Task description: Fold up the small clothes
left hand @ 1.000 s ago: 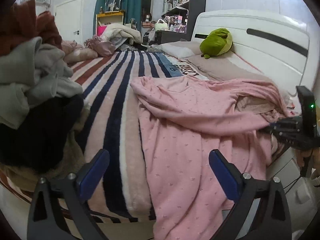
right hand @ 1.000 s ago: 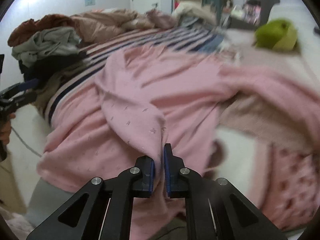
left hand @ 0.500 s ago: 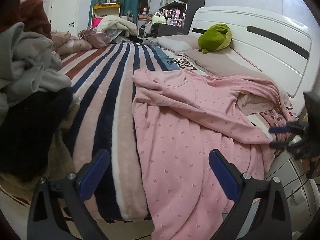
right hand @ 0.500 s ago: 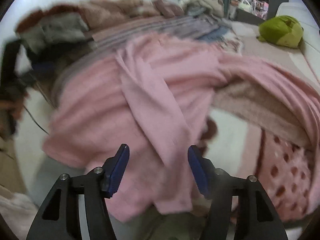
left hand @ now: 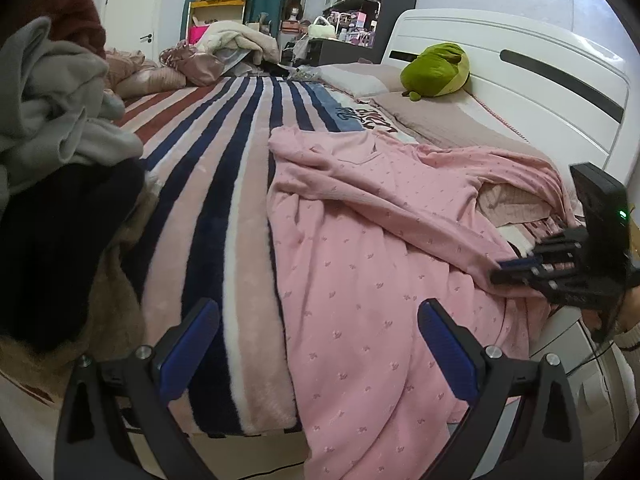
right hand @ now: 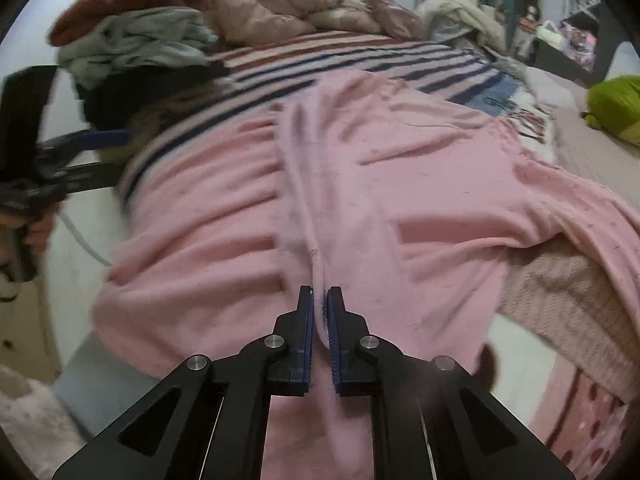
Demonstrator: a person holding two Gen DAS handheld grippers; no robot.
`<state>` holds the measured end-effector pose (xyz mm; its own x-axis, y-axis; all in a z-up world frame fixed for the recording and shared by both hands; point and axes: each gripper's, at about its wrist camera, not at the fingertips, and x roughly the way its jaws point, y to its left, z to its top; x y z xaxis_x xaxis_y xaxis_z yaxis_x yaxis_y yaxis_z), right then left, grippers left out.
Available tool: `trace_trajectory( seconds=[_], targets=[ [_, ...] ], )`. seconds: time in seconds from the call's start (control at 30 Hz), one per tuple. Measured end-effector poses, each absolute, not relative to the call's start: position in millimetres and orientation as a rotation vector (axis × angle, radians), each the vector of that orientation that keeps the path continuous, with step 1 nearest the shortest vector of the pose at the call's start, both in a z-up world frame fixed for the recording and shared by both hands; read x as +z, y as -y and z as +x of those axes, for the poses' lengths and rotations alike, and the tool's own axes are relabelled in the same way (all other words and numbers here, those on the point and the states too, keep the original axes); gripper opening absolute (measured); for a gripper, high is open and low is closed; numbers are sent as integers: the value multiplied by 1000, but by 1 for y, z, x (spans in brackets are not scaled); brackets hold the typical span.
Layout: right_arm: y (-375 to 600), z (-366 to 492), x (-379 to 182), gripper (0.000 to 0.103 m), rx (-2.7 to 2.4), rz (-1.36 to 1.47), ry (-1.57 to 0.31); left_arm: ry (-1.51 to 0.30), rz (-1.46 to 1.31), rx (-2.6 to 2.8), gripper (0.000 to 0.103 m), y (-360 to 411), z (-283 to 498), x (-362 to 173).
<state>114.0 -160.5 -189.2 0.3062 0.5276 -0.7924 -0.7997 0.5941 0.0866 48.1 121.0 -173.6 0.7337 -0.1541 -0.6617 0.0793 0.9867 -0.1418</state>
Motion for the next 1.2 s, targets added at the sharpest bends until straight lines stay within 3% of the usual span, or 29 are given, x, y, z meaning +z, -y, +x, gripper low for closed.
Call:
trace_trajectory(
  seconds=[0.13, 0.23, 0.27, 0.33, 0.4, 0.43, 0.6, 0.83, 0.93, 1.0, 1.07, 1.2],
  targets=[
    [153, 104, -194, 3, 900, -372, -909, -744, -112, -132, 99, -123, 49, -176],
    [159, 119, -173, 3, 931, -236, -875, -735, -109, -122, 99, -125, 52, -174],
    [161, 124, -165, 6, 929, -211, -856, -730, -114, -120, 99, -127, 55, -173],
    [158, 144, -153, 27, 897, -196, -829, -724, -115, -116, 99, -130, 63, -172],
    [150, 165, -153, 39, 863, -223, -837, -727, -108, -114, 98, -133, 80, -171],
    [143, 177, -157, 39, 850, -239, -855, -727, -109, -115, 98, -134, 88, -172],
    [116, 209, -183, 39, 941, -266, -967, -776, -101, -117, 61, -142, 142, -182],
    [98, 209, -201, 42, 936, -411, -970, -888, -68, -154, 48, -140, 189, -214],
    [107, 221, -201, 51, 903, -364, -970, -875, -64, -151, 36, -139, 192, -216],
    [111, 227, -204, 51, 970, -298, -1018, -866, -49, -139, 9, -139, 192, -215],
    [119, 232, -200, 51, 1027, -204, -1043, -863, -32, -134, 3, -139, 191, -216],
    [135, 250, -191, 50, 1004, -68, -1040, -844, 1, -78, 3, -141, 185, -215]
  ],
)
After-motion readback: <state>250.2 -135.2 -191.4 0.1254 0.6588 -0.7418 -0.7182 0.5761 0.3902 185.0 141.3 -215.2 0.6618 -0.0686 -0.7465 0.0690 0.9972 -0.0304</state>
